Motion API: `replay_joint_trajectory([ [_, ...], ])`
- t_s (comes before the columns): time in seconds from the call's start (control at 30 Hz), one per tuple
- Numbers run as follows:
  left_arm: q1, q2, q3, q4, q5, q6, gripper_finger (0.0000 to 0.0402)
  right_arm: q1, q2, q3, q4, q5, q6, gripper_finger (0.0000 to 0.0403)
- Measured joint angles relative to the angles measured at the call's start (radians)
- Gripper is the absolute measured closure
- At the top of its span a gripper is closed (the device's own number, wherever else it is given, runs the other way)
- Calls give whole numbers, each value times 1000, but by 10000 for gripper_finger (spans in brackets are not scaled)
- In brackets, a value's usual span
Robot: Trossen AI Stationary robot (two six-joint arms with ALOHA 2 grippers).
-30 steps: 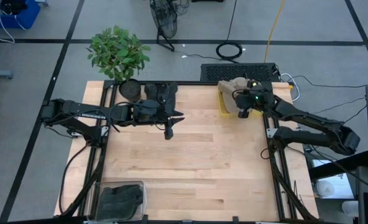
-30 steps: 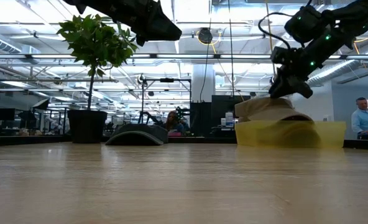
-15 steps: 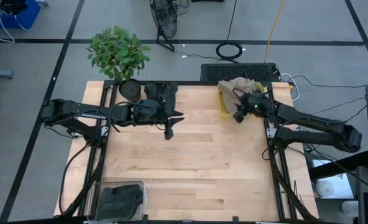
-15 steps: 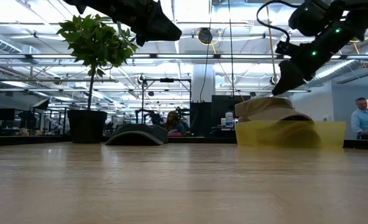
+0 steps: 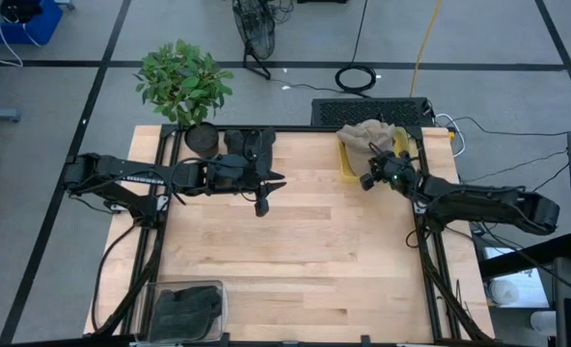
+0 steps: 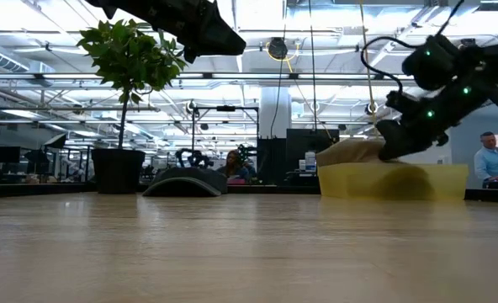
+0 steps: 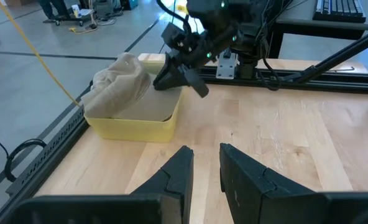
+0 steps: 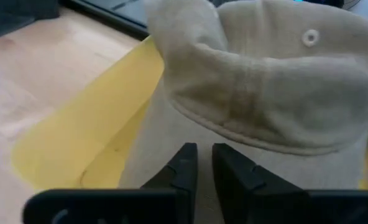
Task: Pick & Place hat
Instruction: Put the brown cap into the yellow bin
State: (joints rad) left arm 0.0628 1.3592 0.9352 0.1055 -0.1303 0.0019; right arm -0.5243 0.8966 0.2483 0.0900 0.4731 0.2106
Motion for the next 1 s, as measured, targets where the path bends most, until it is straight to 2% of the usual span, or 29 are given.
replay_joint_trajectory([
  [0.27, 0, 0, 0, 1, 0, 1, 316, -44, -4, -48, 77, -29, -13, 398],
  [0.5, 0, 0, 0, 1, 0, -5, 316, -45, 13, -55, -9, -70, 75, 402],
  [0.63, -6, 0, 0, 0, 0, -5, 316, -44, 15, -97, 77, -76, 60, 402],
  [0.8, -6, 0, 0, -10, 0, -4, 316, -44, -26, -102, 184, -102, 5, 402],
  [0.9, -6, -8, 0, -32, 0, -3, 316, -37, -68, -105, 200, -154, -17, 403],
  [1.0, -10, -16, 0, -46, 0, -12, 316, -24, -111, -106, 206, -163, -38, 403],
])
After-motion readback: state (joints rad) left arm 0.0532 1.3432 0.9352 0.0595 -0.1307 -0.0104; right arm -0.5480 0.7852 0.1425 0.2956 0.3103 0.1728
